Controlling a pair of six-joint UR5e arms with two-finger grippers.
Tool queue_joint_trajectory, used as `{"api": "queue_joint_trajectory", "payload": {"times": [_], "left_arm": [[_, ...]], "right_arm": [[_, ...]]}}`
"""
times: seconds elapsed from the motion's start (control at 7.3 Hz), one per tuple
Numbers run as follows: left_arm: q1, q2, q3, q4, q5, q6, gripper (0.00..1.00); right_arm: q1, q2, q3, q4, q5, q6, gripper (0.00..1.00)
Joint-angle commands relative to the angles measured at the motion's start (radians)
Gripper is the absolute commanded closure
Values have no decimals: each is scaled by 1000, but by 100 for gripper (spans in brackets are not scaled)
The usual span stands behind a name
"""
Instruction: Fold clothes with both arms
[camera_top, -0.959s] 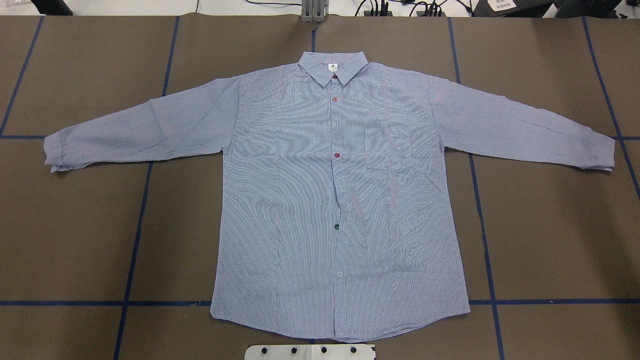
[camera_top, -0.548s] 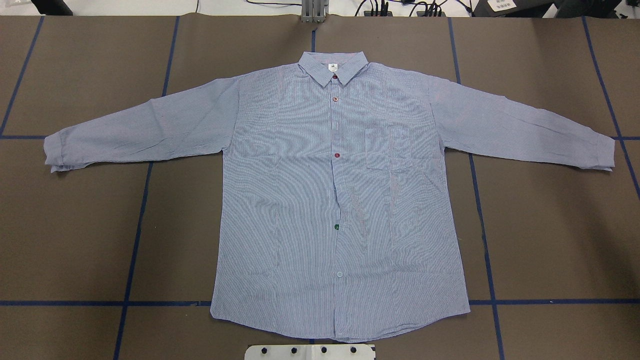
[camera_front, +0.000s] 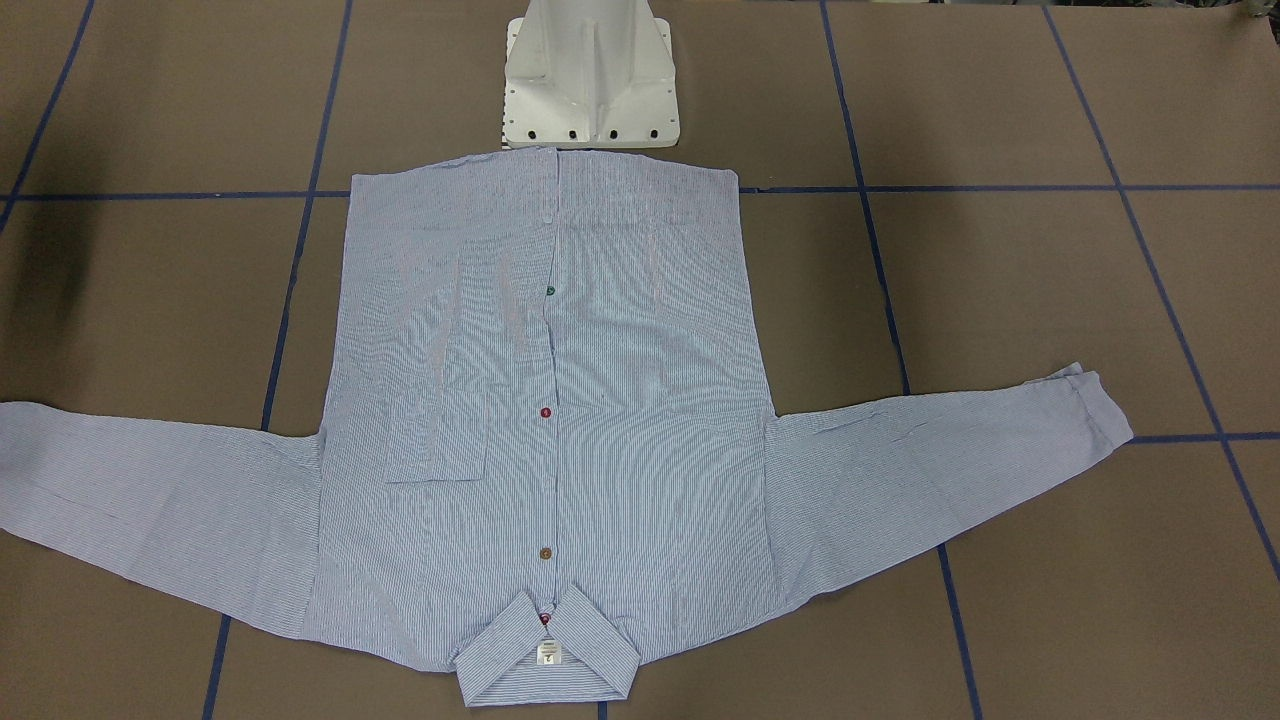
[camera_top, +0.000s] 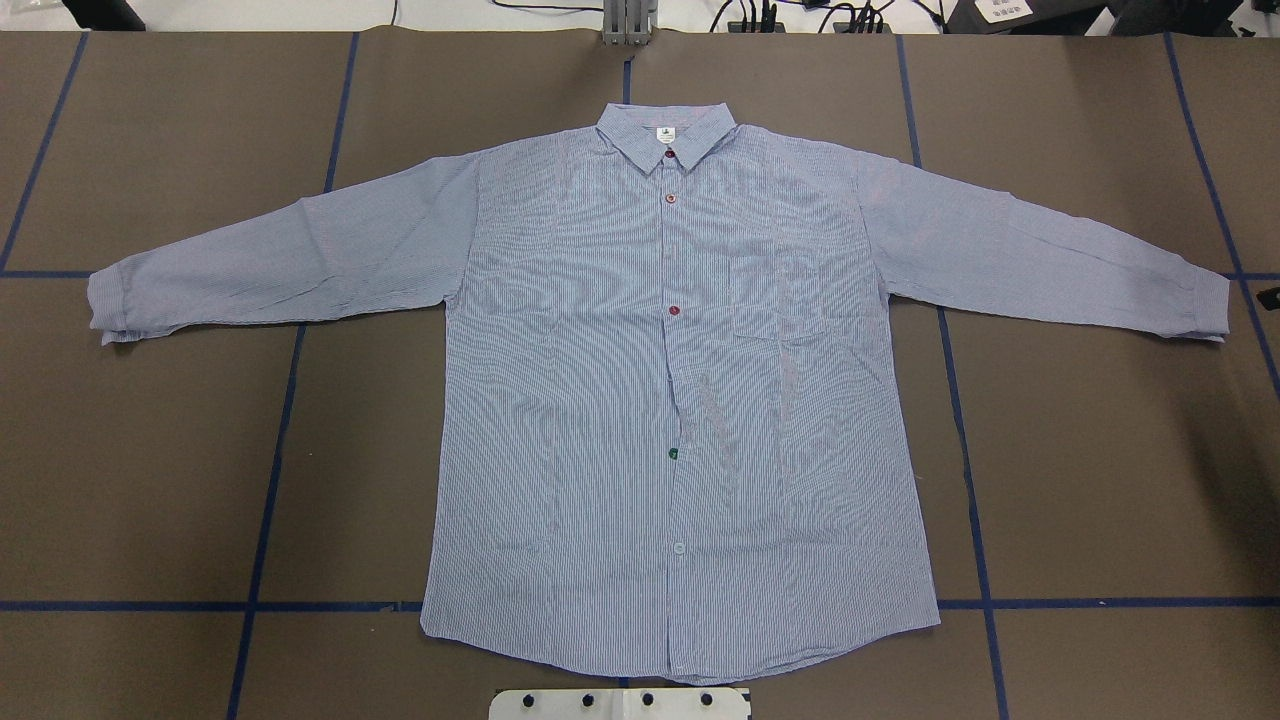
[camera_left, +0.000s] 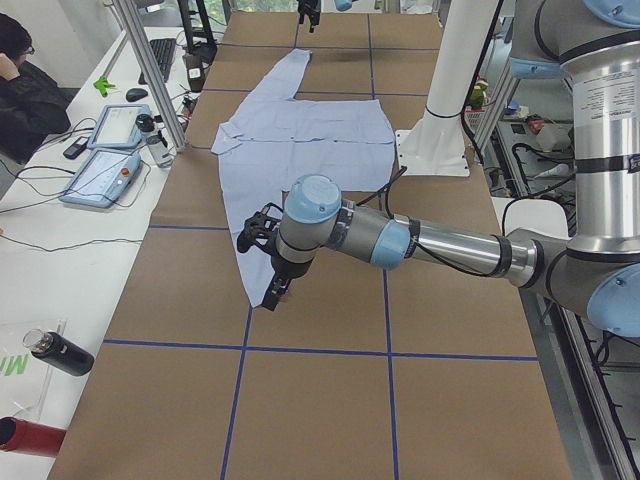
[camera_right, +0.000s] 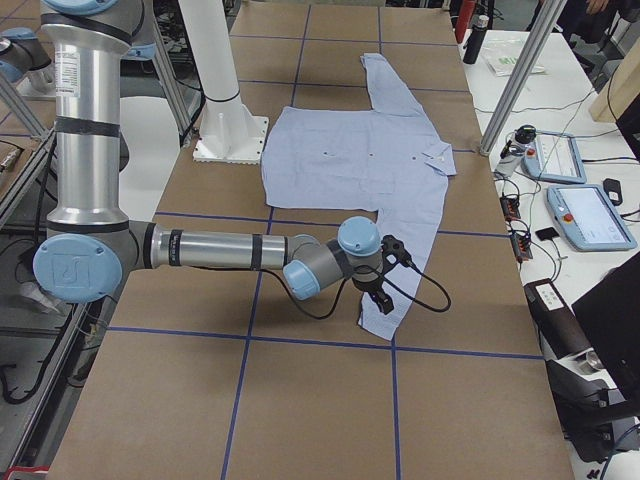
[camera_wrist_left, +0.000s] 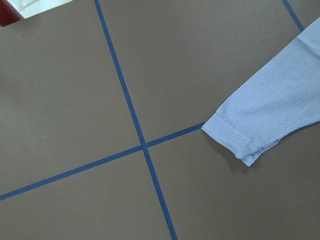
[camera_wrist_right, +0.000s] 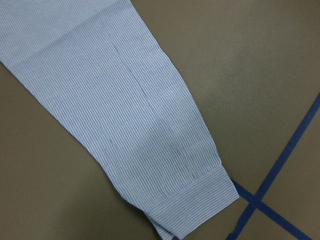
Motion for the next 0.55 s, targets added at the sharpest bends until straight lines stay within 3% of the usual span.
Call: {"api": "queue_joint_trajectory", "payload": {"times": [0.0,0.27,0.41], "left_arm": [[0,3,2,1,-4,2,0],[0,5,2,2,-4,2,0],[0,6,2,2,-4,2,0]], "right_arm": [[-37,-25,-40,75,-30,-106,6],[-123,3,-69,77,-132,-116,6],[-126,12,-87,78,-139,-119,7]]}}
